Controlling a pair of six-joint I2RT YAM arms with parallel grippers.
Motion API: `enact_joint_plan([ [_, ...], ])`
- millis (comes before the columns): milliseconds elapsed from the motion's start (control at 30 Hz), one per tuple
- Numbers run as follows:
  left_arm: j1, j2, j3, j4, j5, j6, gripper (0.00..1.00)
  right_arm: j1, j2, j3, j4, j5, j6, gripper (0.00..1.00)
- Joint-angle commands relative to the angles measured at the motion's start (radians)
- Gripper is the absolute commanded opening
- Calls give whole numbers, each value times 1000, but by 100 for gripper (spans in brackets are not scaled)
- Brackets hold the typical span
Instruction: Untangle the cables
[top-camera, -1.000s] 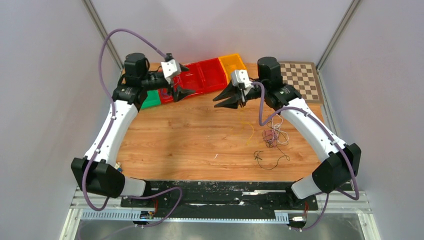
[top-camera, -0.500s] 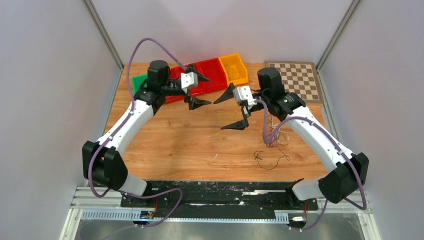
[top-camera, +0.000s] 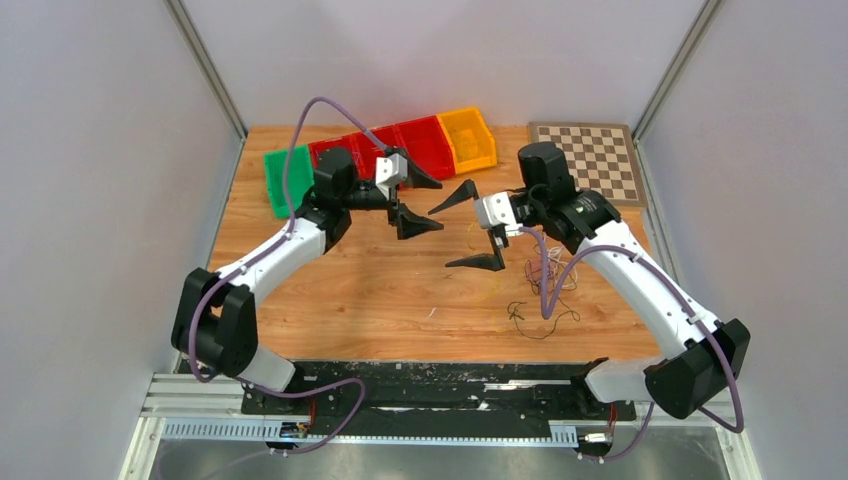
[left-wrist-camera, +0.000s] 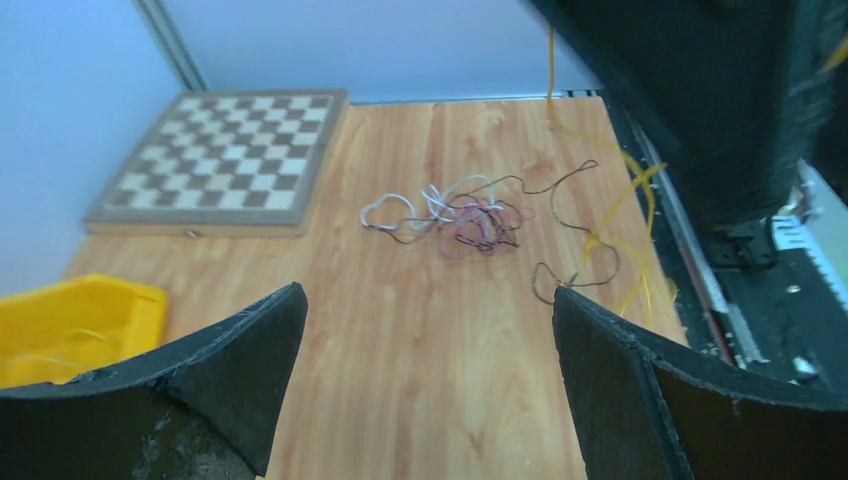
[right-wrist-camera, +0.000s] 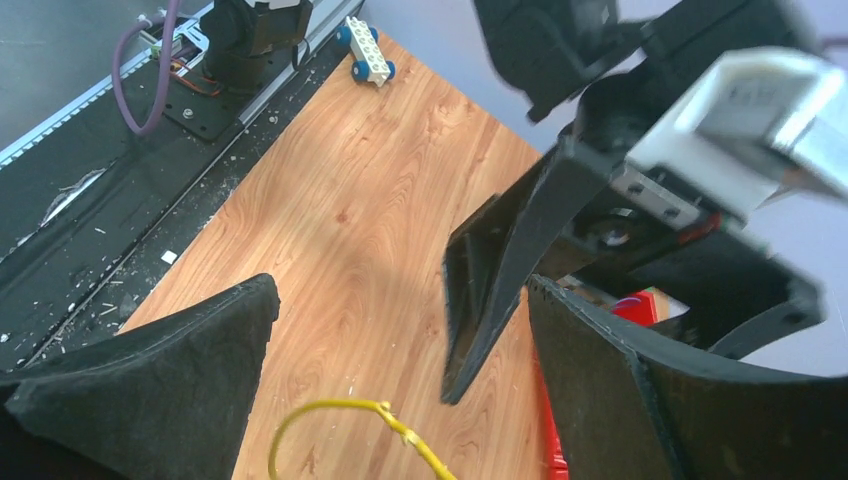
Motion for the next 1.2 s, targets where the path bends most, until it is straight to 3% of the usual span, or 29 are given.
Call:
enact_joint_plan([
  [0,-29,73,-87,470,-71,-474,100,6,-56,-7,-10,-55,-80,100],
  [100,-40,138,-120,659,-101,-661,100,9,-73,-9,-16,-77,-90,100],
  [367,-125,231,-104,903,-135,-767,100,30,-39,17,-36,-102,-97,100],
  [633,-200,351,-17,1120,-84,-942,100,35,-15,50,-53,-101,-87,100],
  [867,-253,353,-31,1210,-64,-1033,100,36,-17,44,-89,-116,-99,100],
  [1067,-278,372,-32,1189,-105,-1042,100,41,-13,40,-105,-119,-131,100],
  [1100,-276,375,-36,1178,-129,-1046,97,41,-14,42,-107,-119,-129,100],
  [1167,-263,379,-32,1165,-140,-1064,75,41,-23,44,-111,-114,-113,100],
])
